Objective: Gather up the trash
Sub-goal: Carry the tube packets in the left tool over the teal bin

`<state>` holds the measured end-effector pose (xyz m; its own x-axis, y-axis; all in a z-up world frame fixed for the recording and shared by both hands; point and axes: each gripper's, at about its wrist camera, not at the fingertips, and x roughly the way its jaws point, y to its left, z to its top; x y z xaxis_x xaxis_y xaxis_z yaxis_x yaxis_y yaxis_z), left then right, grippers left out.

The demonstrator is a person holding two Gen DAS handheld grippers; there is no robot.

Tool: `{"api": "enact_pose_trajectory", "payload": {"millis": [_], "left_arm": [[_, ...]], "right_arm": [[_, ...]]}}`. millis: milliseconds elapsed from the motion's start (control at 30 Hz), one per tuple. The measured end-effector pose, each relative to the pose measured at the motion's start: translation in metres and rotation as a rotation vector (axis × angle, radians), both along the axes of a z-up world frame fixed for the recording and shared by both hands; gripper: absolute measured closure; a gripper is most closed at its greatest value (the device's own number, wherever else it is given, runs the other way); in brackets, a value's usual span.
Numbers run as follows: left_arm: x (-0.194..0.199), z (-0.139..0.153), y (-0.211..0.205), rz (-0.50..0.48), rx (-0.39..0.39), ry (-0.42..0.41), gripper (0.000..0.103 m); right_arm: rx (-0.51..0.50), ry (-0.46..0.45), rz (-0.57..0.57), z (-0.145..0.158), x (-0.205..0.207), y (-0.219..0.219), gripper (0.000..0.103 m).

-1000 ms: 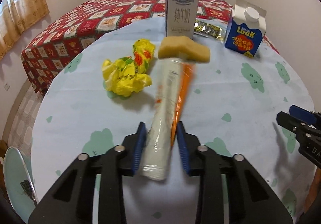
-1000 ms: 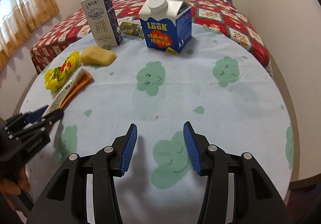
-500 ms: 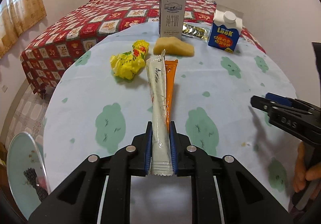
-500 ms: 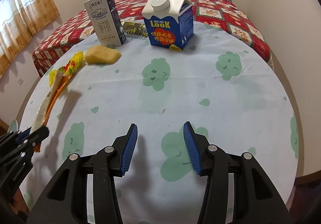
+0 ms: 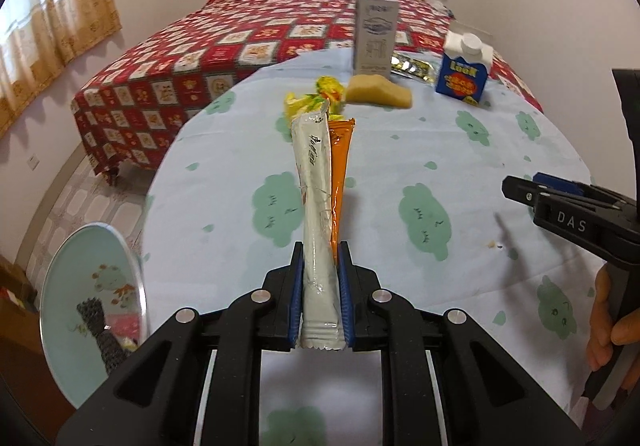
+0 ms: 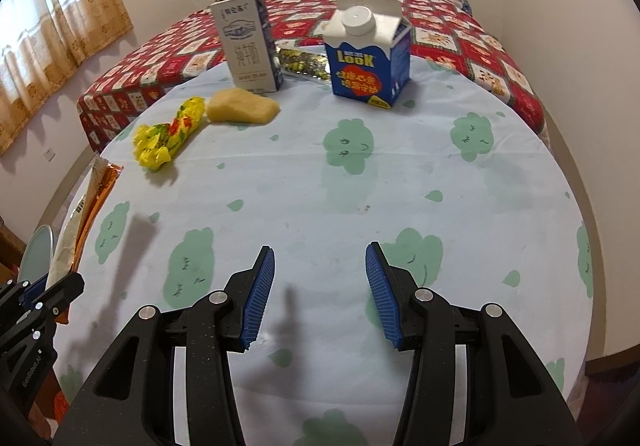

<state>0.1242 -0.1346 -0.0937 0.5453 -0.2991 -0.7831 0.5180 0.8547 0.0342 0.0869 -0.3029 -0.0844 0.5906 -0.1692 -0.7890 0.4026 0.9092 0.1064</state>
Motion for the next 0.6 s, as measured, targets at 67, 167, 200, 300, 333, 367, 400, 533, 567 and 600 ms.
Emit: {"api": "enact_pose_trajectory", "payload": {"millis": [67,167,200,300,333,367,400,533,567,600], "left_arm": [[-0.002,0.003,0.01,0.015,-0.008,-0.003,0.088],[-0.004,0.008,0.027,0.048,-0.01,-0.014,0.088],[-0.004,0.008,0.033,0.059,-0.01,-0.017,0.088],[-0.006,0.011,0.055,0.112,-0.009,-0.022,0.088],[-0.006,0.011,0.063,0.126,-0.009,-0.024,0.088],[-0.007,0.011,0.069,0.138,-0.008,-0.025,0.088],[-0.008,0.011,0.078,0.159,-0.008,-0.025,0.088],[-0.01,0.011,0.105,0.215,-0.016,-0.02,0.088],[-0.011,0.011,0.113,0.228,-0.015,-0.023,0.088],[-0.012,0.011,0.12,0.243,-0.017,-0.023,0.088]], "right_arm": [[-0.004,-0.004,0.006,0.002,-0.001,0.005,0.055],[-0.007,-0.007,0.013,0.004,-0.001,0.011,0.055],[-0.008,-0.008,0.014,0.005,-0.001,0.011,0.055],[-0.01,-0.01,0.021,0.006,-0.001,0.016,0.055],[-0.009,-0.01,0.024,0.006,-0.001,0.018,0.055],[-0.011,-0.01,0.027,0.006,-0.001,0.02,0.055],[-0.012,-0.009,0.029,0.006,-0.001,0.021,0.055],[-0.011,-0.006,0.036,0.006,0.001,0.028,0.055],[-0.013,-0.006,0.038,0.006,0.001,0.029,0.055],[-0.015,-0.006,0.04,0.007,0.001,0.032,0.055]]}}
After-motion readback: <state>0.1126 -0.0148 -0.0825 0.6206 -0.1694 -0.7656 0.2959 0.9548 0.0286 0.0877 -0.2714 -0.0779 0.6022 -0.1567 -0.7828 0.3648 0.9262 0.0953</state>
